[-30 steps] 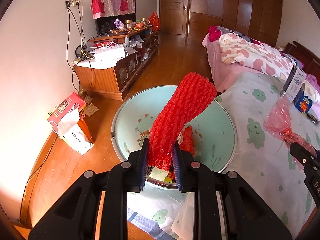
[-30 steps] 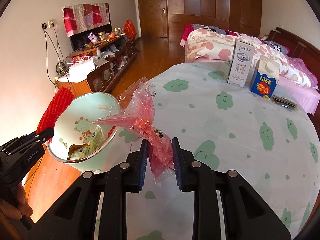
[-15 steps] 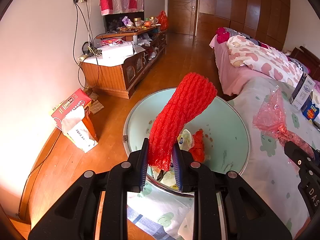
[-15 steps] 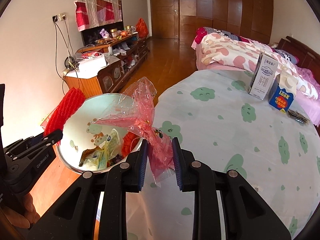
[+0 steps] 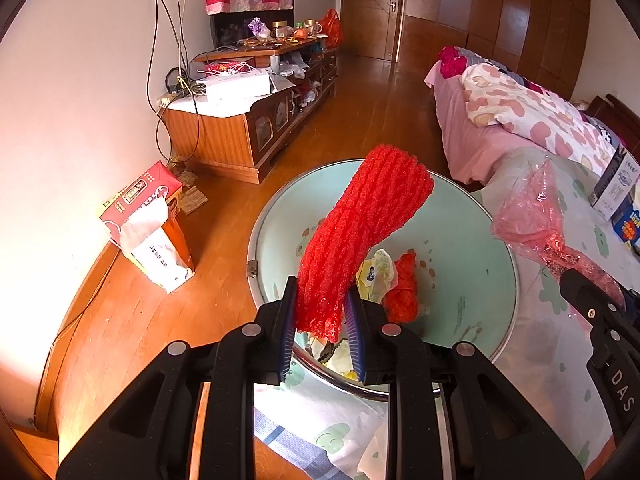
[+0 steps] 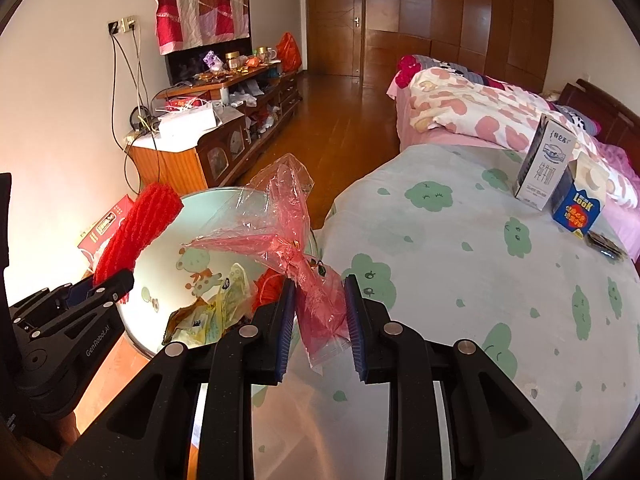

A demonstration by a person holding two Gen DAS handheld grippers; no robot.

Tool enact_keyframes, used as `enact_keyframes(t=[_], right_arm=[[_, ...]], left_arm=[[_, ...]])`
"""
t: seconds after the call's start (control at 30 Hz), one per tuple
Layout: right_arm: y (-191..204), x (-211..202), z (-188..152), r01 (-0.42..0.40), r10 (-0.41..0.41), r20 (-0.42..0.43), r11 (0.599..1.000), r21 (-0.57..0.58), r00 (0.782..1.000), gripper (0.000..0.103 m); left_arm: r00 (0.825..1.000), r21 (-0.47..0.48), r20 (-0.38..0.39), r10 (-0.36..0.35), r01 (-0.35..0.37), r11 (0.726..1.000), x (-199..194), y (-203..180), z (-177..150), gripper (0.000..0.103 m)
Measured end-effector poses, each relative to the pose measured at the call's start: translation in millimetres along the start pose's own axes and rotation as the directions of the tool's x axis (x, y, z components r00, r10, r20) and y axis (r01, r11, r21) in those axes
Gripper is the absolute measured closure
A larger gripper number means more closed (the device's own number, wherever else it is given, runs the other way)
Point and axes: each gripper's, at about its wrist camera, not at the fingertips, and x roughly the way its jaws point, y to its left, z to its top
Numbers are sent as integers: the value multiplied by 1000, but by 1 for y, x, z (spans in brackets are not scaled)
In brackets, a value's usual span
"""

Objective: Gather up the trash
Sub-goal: 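Carry the red mesh sleeve and pink bag over the teal bin with both grippers, then open the left gripper to drop the red mesh while the right releases the pink bag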

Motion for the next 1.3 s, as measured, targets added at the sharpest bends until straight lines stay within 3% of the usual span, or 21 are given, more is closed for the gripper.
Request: enact_keyframes(t=[0.53,0.97,1.2,1.3], right_arm=[[12,39,11,36,-37,-35,999,-31,999,77],[17,71,19,-13,8,-89,998,-55,996,77],[13,65,16,-50,48,-43,997,-61,998,61],[12,56,13,-27,26,-15,998,-54,1000,60]], left_arm=[[999,-4,-28,15,-15,1000,14,3,-1,80],[999,-5,-32,12,-13,1000,15,3,-2,80],[999,-2,-31,9,-9,1000,14,1,-3,80],[999,0,-32,8,-8,1000,14,0,-3,80]])
